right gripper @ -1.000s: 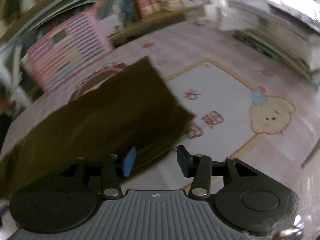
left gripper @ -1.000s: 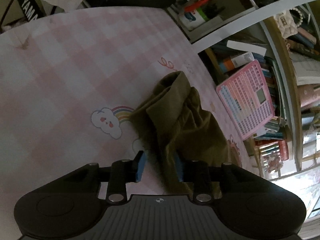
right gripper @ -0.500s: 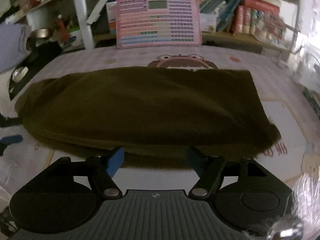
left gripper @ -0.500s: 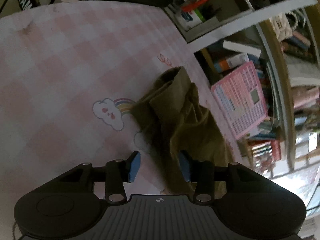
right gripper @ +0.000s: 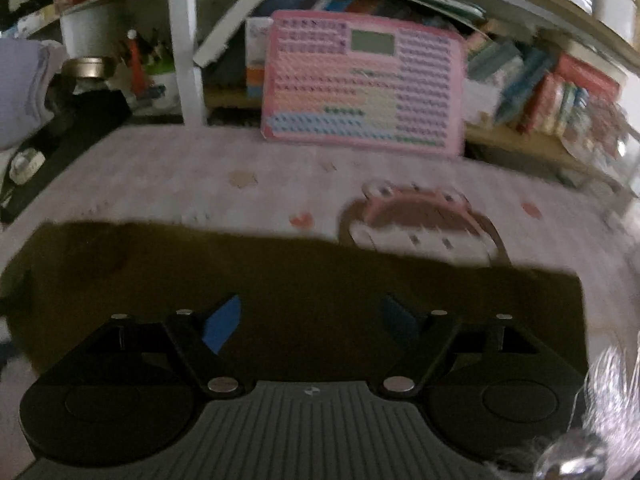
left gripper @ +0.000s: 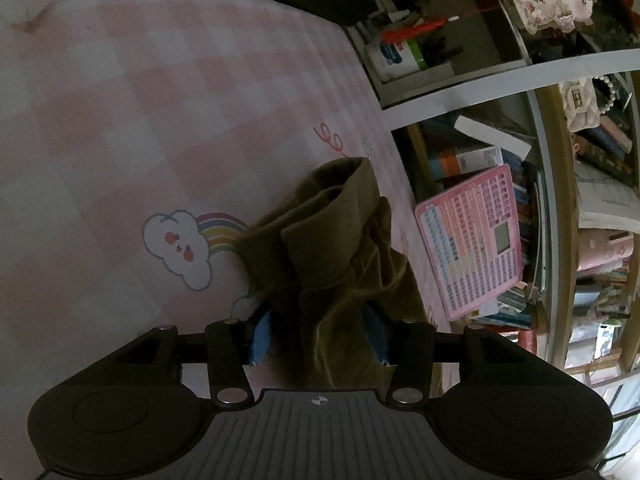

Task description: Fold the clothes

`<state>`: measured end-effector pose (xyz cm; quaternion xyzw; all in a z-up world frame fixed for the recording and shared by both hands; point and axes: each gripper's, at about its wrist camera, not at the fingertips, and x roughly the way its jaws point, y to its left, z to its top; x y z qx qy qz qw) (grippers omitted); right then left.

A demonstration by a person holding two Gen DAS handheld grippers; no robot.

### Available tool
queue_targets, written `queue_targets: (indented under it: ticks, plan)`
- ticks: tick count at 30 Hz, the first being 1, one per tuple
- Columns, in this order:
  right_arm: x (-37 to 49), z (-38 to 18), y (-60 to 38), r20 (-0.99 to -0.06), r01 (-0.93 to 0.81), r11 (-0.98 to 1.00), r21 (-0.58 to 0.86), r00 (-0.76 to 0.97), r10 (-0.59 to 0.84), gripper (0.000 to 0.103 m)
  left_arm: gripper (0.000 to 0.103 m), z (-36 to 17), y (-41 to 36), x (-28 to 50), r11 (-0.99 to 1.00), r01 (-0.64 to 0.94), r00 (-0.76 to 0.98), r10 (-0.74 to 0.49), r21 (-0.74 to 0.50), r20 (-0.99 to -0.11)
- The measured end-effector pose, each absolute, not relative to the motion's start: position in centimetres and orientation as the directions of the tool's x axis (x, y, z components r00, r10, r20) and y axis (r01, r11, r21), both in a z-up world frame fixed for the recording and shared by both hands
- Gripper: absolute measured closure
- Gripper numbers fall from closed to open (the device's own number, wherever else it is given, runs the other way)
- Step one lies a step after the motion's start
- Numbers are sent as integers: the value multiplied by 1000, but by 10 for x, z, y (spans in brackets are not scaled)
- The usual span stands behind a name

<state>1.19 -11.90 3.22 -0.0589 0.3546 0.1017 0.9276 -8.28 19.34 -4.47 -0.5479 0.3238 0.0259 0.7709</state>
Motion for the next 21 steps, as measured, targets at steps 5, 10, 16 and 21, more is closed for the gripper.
queue_targets:
  ticks: [5,10,16,21]
  plan:
    - [48,17,-97,-637,-255,959,-126,761,119,25,53,-42,189,-83,411,-405,790,-291,-816,-539]
    - [63,-1,-83,-611,-299,936,-186,781,128,25,52,-40,185,-84,413,-422,795,-260,-807,-548]
    - [70,-14,-70,-623,-337,918,-210,769,140,25,39,-36,177,-82,419,-429,805,-226,-800,-549]
    - [50,-19,-66,-625,-372,896,-241,766,150,25,38,-34,173,-78,433,-430,806,-210,-792,-553]
